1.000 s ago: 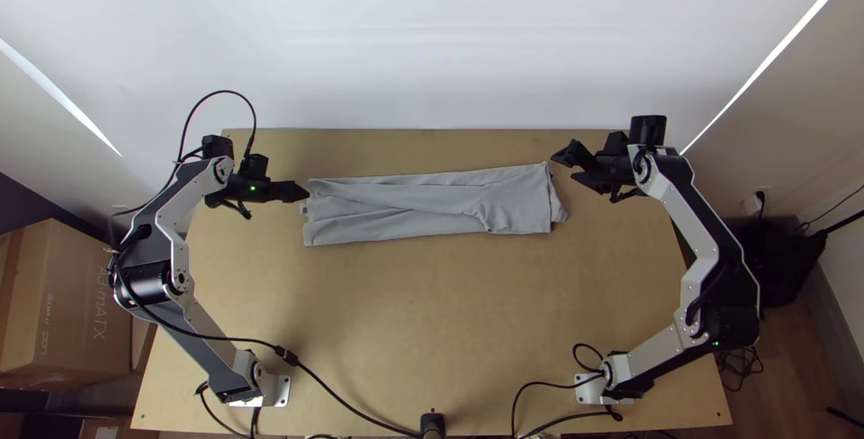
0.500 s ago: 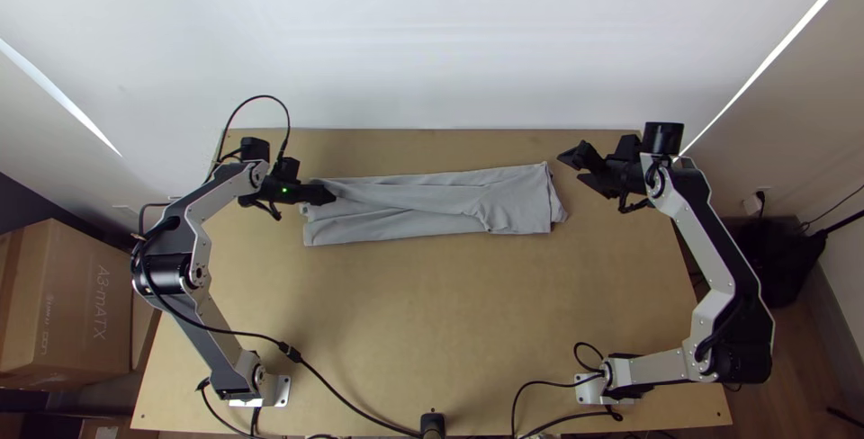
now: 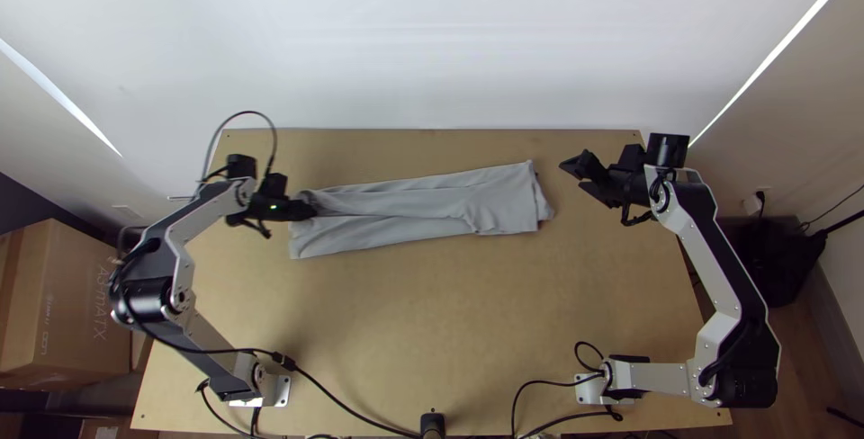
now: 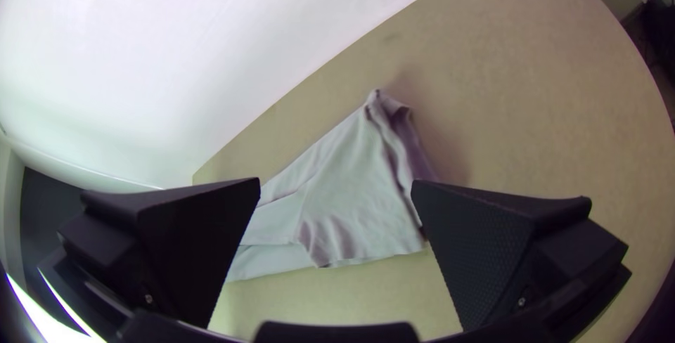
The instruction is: Fold the t-shirt
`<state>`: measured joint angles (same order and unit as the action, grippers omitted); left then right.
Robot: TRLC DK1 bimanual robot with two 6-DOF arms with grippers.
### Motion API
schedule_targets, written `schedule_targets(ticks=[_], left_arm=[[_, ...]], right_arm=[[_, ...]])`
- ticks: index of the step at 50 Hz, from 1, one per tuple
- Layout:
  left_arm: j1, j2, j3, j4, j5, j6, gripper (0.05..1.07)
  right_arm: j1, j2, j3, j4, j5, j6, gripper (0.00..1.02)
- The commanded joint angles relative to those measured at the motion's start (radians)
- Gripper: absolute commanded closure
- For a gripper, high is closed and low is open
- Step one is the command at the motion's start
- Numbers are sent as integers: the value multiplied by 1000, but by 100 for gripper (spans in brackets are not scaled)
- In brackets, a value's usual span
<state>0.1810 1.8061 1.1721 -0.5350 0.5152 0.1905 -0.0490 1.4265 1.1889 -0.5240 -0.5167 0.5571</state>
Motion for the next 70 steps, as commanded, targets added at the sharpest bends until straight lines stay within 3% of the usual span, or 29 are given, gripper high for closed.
schedule_targets(ticks=[1, 15, 21, 27, 41, 56, 70], left_arm=[[140, -100, -31, -85, 13, 96, 105], [500, -171, 109, -425, 57, 434, 104], [569, -160, 201, -573, 69, 512, 105], [543, -156, 293, -714, 89, 512, 105], [193, -192, 466, -770, 109, 288, 105], [-155, -11, 755, -729, 91, 36, 105], [-377, 194, 890, -671, 13, -79, 105]], right_arm=[[-5, -34, -41, 5, -8, 10, 3], [17, -52, -84, 19, -9, 10, 3], [37, -52, -94, 19, -9, 17, 3], [47, -60, -103, 32, -9, 21, 3], [41, -83, -126, 35, -8, 17, 3], [24, -101, -158, 48, -8, 7, 3], [23, -113, -181, 64, -8, 10, 3]])
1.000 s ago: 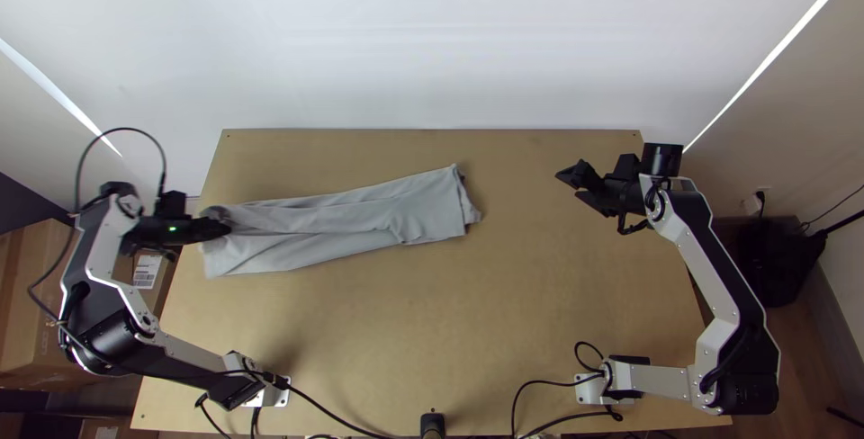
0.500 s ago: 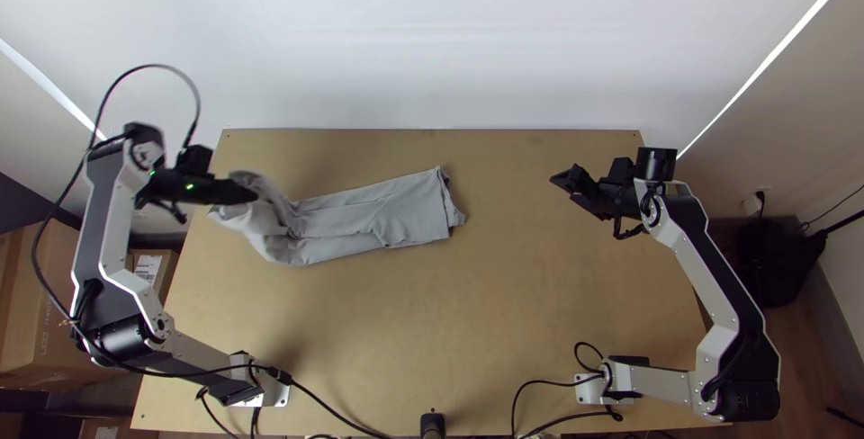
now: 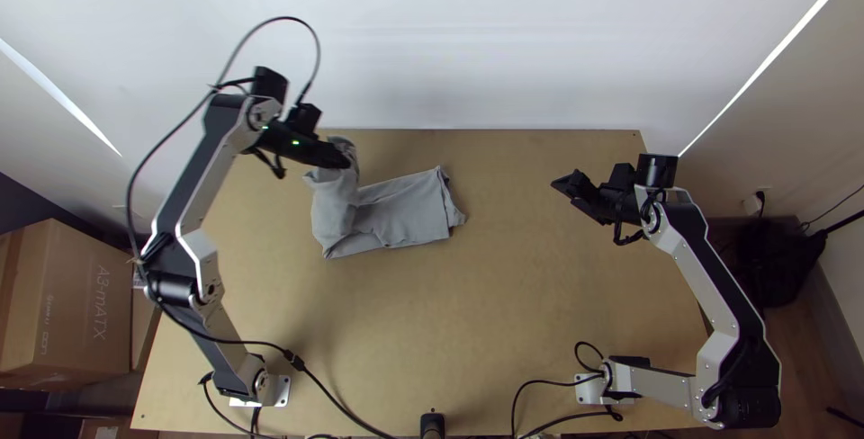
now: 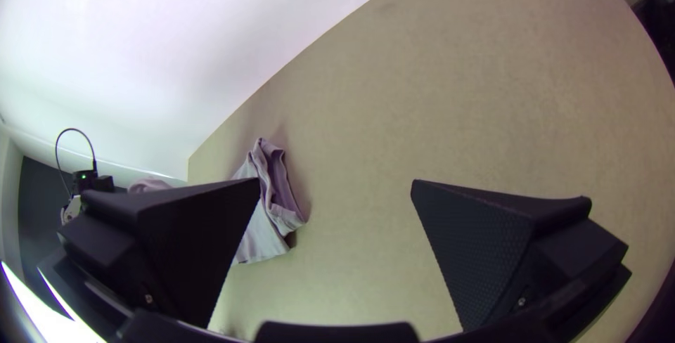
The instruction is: Fold the t-shirt
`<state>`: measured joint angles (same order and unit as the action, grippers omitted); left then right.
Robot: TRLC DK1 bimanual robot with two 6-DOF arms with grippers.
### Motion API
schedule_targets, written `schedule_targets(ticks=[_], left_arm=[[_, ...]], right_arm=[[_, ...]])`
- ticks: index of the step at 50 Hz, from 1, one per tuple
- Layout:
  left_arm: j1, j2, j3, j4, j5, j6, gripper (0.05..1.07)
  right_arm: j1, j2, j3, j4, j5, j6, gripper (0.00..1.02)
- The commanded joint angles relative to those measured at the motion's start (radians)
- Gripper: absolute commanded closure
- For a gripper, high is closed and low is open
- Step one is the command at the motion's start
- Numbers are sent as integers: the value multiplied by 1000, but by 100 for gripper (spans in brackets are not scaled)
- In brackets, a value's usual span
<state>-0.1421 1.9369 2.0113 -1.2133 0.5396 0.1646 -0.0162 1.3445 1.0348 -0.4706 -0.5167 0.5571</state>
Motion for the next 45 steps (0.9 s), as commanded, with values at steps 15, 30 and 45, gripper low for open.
schedule_targets(ticks=[15, 30, 45], left_arm=[[-200, 261, 188, 32, -44, -129, 105], [-324, 297, 259, 288, -44, -257, 9], [-258, 108, 234, 245, -36, -246, 9]], right_arm=[[-5, -27, -47, 24, 0, 10, 3], [98, 33, -119, 119, 49, 17, 3], [226, 246, 41, 171, 60, 6, 3]])
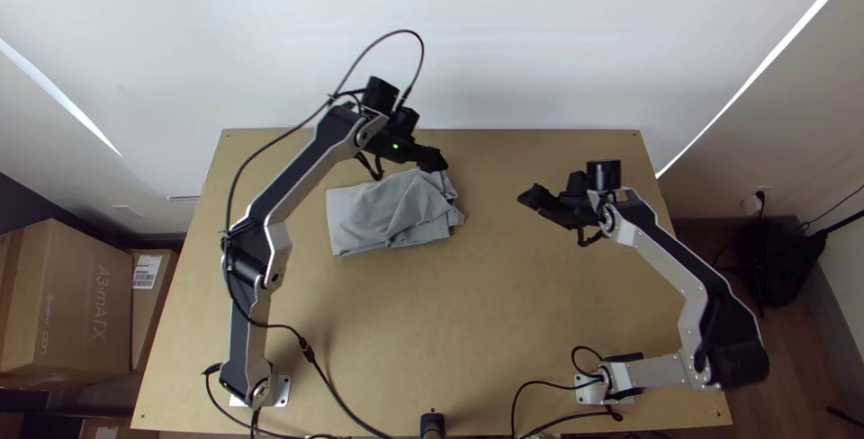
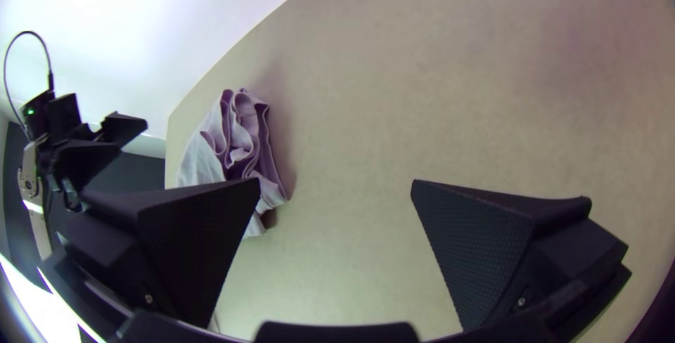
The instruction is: Fold the t-shirt
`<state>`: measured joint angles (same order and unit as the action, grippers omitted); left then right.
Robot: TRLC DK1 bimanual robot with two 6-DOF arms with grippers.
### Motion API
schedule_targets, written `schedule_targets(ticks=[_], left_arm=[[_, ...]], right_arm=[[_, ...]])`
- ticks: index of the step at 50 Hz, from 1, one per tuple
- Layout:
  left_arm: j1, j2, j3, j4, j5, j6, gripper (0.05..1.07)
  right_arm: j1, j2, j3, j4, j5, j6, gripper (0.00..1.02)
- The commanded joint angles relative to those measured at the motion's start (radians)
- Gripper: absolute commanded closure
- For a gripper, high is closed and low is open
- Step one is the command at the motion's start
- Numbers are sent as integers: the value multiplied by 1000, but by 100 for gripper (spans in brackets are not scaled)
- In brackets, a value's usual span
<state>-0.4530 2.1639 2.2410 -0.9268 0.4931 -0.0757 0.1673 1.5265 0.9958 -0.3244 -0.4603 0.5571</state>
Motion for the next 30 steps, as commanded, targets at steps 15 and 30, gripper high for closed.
schedule_targets(ticks=[15, 30], left_arm=[[251, -337, -173, -121, 10, 47, 9], [401, -507, -313, -141, 10, 51, 9]], right_arm=[[182, 248, 300, 24, 18, -10, 3], [314, 386, 466, 4, 18, -5, 3]])
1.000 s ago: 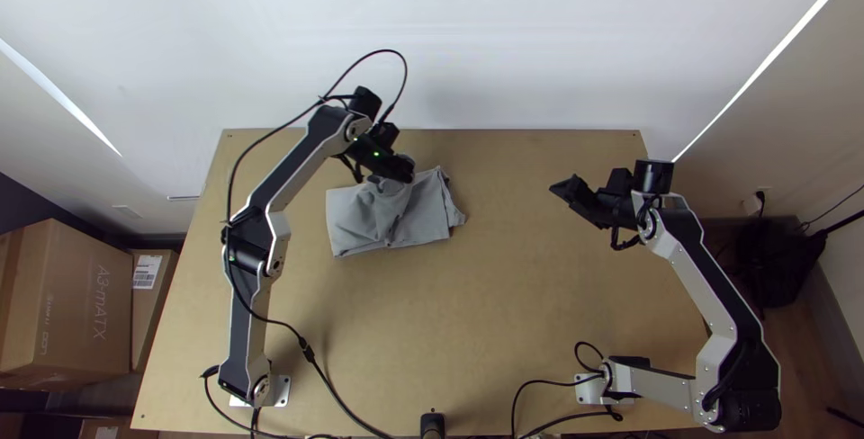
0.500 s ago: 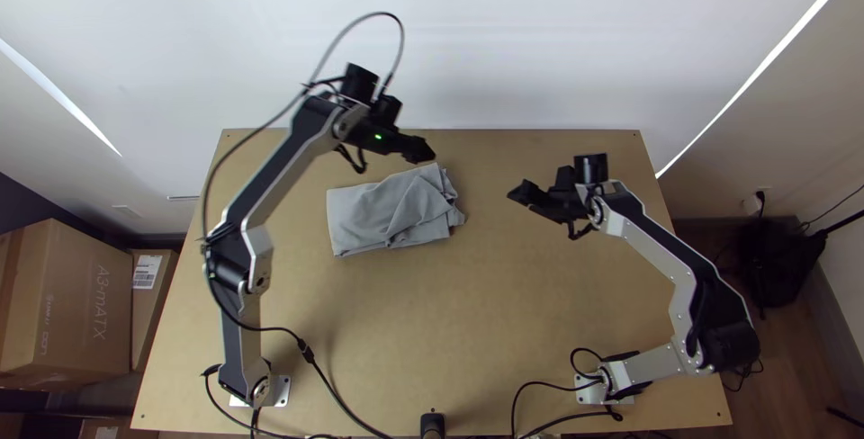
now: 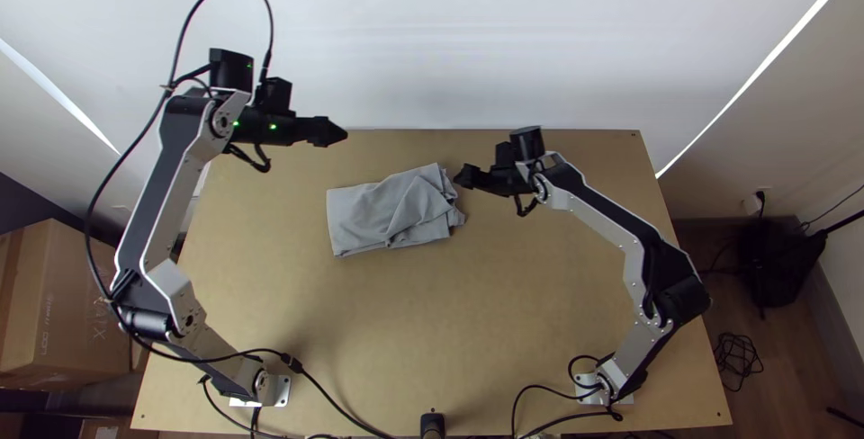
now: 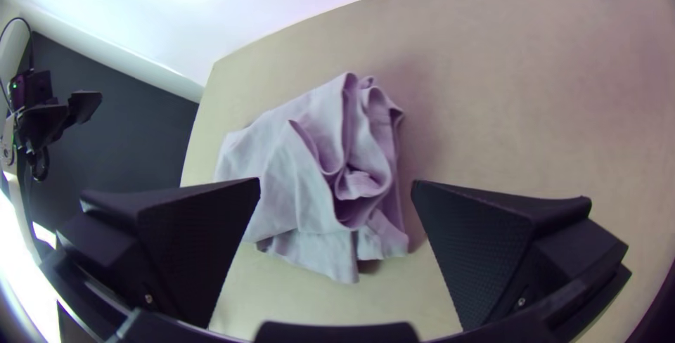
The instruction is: Fold the t-shirt
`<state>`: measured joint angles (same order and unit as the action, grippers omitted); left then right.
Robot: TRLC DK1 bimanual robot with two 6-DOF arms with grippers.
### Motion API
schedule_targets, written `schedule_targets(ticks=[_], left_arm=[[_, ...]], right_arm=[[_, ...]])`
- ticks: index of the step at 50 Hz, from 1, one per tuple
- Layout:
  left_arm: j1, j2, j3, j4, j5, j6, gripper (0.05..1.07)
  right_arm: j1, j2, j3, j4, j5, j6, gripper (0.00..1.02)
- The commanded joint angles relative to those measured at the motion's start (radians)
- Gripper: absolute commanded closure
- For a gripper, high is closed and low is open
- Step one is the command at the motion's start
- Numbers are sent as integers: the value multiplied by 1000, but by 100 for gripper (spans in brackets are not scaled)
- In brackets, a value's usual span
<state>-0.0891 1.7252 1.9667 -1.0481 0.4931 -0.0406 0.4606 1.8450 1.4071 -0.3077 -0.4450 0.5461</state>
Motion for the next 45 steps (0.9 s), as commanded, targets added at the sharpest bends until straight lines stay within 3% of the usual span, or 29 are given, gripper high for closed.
schedule_targets(ticks=[1, 19, 24, 30, 38, 45], left_arm=[[46, -81, -46, -23, 10, 18, 9], [189, -250, -169, -61, 9, 44, 9], [224, -279, -186, -81, 9, 58, 9], [255, -312, -209, -96, 9, 65, 9], [281, -348, -229, -102, 7, 71, 9], [290, -358, -233, -105, 9, 73, 9]], right_arm=[[23, 82, 66, -16, 3, 6, 3], [9, 278, 222, -51, -1, 45, 3], [9, 326, 250, -62, -27, 45, 3], [18, 375, 285, -87, -101, 45, 5], [38, 405, 293, -117, -185, 38, 37], [58, 416, 277, -157, -227, 12, 38]])
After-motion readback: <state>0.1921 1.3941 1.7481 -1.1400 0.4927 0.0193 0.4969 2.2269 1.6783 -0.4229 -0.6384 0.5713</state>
